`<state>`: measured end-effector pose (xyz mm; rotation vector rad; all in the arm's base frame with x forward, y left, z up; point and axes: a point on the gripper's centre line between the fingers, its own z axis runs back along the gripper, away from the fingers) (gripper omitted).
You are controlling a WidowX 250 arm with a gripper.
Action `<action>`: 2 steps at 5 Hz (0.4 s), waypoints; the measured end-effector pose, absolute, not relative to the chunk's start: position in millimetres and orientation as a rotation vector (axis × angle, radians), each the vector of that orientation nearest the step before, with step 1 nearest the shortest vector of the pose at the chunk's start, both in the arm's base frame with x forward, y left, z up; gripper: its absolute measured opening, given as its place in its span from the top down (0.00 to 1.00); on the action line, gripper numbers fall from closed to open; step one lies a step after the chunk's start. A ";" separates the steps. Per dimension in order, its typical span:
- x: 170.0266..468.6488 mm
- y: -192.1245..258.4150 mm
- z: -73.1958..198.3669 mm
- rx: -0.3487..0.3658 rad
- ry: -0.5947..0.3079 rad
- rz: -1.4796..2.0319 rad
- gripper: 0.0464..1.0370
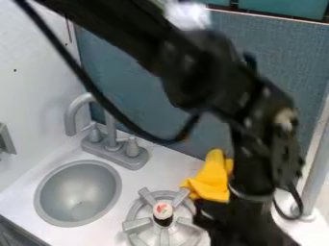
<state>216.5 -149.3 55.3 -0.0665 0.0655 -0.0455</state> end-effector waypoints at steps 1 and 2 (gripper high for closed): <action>211.0 -101.5 73.1 -0.004 0.104 0.117 0.66; 202.6 -52.9 65.9 0.044 0.186 0.261 0.66</action>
